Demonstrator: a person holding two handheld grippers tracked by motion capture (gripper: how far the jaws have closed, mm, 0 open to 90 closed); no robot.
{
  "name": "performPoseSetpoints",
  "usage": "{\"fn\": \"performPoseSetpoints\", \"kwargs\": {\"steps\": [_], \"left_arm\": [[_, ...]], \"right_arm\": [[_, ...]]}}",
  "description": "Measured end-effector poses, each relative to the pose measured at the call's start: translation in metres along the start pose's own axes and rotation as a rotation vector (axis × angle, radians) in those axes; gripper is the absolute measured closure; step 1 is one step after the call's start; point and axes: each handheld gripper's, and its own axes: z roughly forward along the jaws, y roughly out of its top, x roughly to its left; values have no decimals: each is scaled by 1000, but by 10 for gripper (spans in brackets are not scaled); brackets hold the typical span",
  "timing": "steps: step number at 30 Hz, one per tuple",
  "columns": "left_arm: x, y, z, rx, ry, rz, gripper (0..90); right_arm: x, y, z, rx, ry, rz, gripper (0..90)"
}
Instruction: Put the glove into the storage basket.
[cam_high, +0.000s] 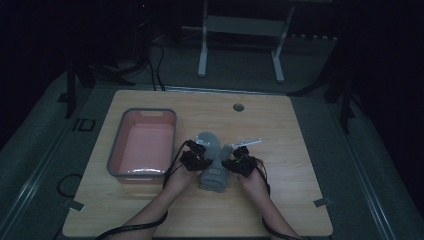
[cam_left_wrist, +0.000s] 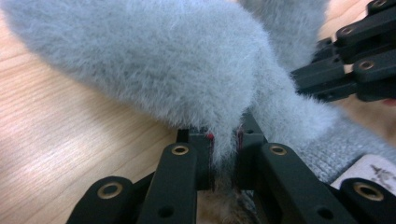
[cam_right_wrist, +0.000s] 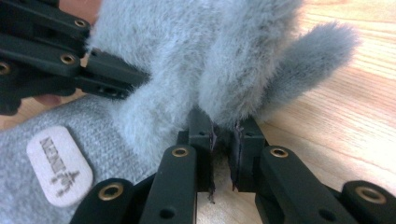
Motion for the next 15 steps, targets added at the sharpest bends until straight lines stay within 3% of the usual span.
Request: {"fn": "performPoseSetpoints", "kwargs": {"steps": [15], "left_arm": [[-11, 25, -38, -82, -32, 41, 831]], "right_arm": [[3, 17, -36, -93, 23, -14, 825]]}}
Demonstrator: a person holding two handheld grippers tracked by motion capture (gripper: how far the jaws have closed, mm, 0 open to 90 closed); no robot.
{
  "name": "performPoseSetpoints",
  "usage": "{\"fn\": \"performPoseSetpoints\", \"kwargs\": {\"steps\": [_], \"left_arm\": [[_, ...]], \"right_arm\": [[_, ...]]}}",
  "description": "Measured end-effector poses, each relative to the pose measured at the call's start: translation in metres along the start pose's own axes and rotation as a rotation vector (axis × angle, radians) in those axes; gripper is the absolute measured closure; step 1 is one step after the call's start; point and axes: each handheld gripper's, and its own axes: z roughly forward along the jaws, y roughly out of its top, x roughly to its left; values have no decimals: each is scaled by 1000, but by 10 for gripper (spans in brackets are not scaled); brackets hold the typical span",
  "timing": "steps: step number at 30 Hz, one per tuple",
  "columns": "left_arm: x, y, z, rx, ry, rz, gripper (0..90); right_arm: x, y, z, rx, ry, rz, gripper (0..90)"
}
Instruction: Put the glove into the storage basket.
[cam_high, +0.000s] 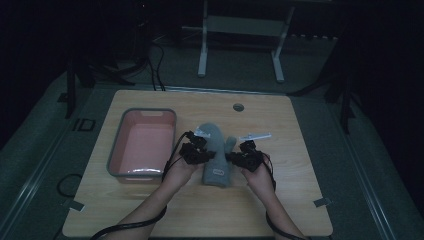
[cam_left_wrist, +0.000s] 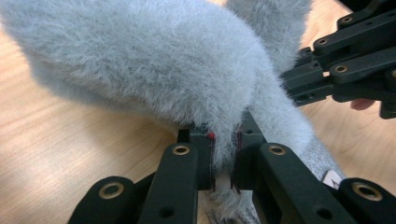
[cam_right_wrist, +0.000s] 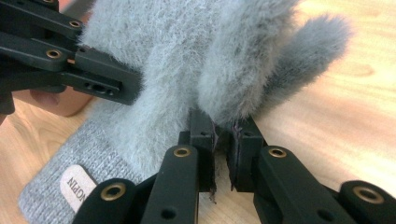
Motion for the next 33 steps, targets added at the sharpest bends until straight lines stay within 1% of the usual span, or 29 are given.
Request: {"fn": "performPoseSetpoints", "kwargs": {"steps": [3, 5, 9, 13, 16, 18, 19, 22, 23, 24, 25, 26, 29, 30, 32, 33], "left_arm": [[-2, 6, -10, -16, -7, 15, 830], [-2, 10, -17, -24, -7, 27, 830], [-1, 18, -32, -50, -12, 26, 830], [0, 24, -47, -63, 3, 44, 830], [3, 28, -59, -77, 13, 50, 830], [6, 30, -66, -83, 10, 45, 830], [7, 31, -70, -84, 18, 51, 830], [12, 33, -82, -91, 32, 54, 829], [12, 33, -82, -91, 32, 54, 829], [15, 34, -89, -94, 39, 55, 829], [17, 34, -93, -96, 45, 56, 829], [19, 35, -97, -98, 52, 53, 829], [27, 35, -107, -93, 67, 50, 829], [31, 35, -111, -92, 79, 50, 829], [35, 34, -118, -88, 91, 53, 829], [39, 32, -122, -91, 97, 47, 828]], "right_arm": [[4, 7, -7, -22, -2, -19, 826], [7, 12, -12, -32, 4, -17, 825], [14, 23, -20, -57, 3, -45, 826], [23, 35, -26, -73, 6, -68, 826], [31, 44, -29, -86, 6, -89, 826], [36, 51, -31, -94, 8, -101, 826], [39, 54, -31, -95, 7, -108, 826], [48, 64, -31, -102, 12, -126, 826], [48, 64, -31, -102, 12, -126, 826], [52, 68, -31, -106, 12, -132, 826], [57, 73, -30, -107, 19, -141, 826], [59, 76, -29, -108, 22, -141, 826], [69, 86, -23, -109, 27, -146, 826], [73, 89, -21, -109, 31, -147, 826], [81, 94, -16, -108, 34, -157, 827], [85, 96, -14, -108, 36, -167, 827]]}}
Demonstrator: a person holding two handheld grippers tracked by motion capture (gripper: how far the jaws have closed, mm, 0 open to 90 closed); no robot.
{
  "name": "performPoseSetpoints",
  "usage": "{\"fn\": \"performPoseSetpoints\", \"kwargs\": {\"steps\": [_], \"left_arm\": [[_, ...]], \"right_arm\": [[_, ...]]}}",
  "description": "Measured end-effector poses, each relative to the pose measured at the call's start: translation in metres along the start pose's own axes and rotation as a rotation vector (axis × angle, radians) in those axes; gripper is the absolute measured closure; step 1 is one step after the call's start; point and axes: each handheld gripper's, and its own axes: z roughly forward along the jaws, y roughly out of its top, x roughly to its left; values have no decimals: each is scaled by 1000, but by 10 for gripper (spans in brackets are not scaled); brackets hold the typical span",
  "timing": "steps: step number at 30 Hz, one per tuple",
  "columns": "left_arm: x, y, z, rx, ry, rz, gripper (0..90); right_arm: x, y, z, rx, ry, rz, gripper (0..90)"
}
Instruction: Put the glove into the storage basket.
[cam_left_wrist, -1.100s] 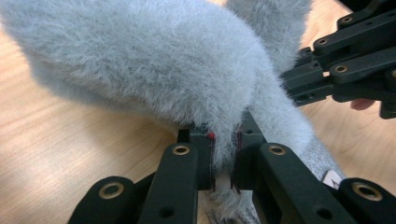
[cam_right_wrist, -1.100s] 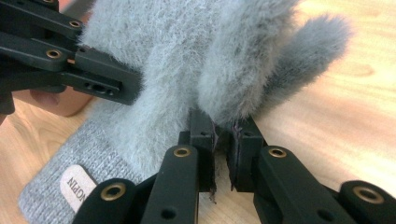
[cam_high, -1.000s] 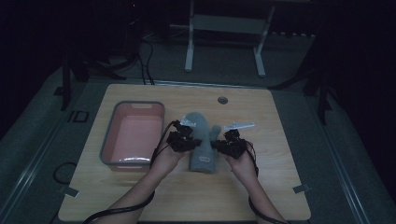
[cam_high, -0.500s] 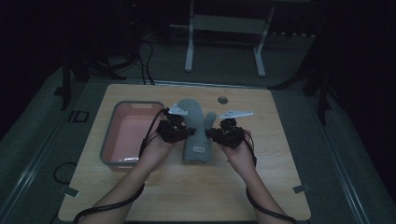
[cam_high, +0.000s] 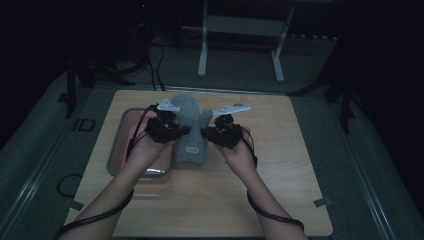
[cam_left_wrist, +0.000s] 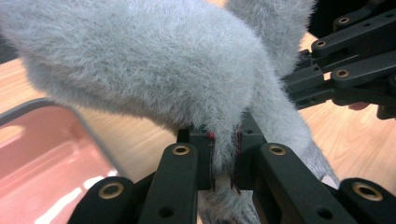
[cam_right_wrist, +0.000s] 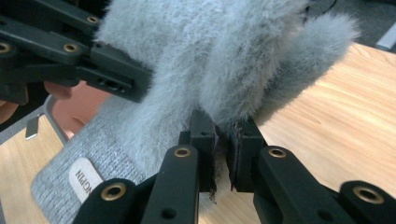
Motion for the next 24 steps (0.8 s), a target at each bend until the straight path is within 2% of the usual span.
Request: {"fn": "performPoseSetpoints", "kwargs": {"steps": [7, 14, 19, 24], "left_arm": [[19, -8, -26, -5, 44, -12, 828], [42, -18, -50, -12, 81, -59, 828], [58, -29, -66, -1, 115, -74, 828], [73, -40, -71, 3, 108, -105, 827]], "right_arm": [[21, 21, 19, 11, 28, -39, 827], [46, 44, 43, 24, 46, -78, 827], [63, 55, 60, 42, 64, -89, 827], [75, 61, 77, 61, 76, -97, 828]]}}
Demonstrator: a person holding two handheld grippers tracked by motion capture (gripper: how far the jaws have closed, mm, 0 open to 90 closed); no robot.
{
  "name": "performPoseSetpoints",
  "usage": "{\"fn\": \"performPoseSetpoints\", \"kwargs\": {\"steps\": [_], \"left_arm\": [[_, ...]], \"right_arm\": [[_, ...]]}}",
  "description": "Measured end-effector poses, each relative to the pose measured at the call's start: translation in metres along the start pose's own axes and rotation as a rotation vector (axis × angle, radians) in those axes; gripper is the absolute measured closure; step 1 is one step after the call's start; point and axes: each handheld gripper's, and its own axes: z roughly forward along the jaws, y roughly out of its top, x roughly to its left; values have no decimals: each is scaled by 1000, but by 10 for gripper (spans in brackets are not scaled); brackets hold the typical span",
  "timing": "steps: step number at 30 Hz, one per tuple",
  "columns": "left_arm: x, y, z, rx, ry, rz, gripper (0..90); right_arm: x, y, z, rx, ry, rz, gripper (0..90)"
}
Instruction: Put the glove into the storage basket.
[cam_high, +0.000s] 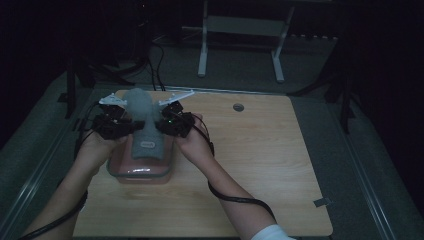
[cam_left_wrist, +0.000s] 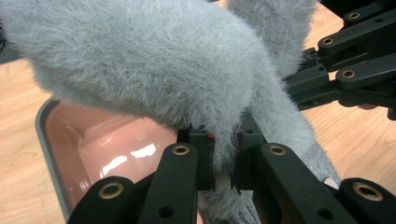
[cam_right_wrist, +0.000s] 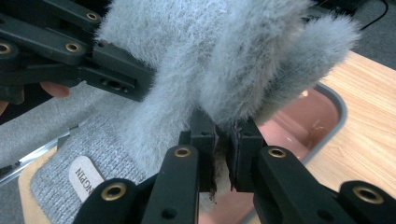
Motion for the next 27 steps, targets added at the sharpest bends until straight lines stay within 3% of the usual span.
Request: {"fn": "performPoseSetpoints", "kwargs": {"steps": [8, 15, 20, 27], "left_arm": [[27, -25, 39, 62, -63, -58, 825], [33, -42, 75, 157, -34, -93, 823], [35, -46, 96, 234, -1, -64, 817], [37, -49, 120, 328, 37, -69, 815]], "right_arm": [[-7, -15, 38, 93, -19, 37, 828], [-14, -33, 76, 202, -62, 57, 827], [-19, -44, 96, 270, -90, 67, 826], [-23, -50, 113, 347, -108, 54, 809]]}}
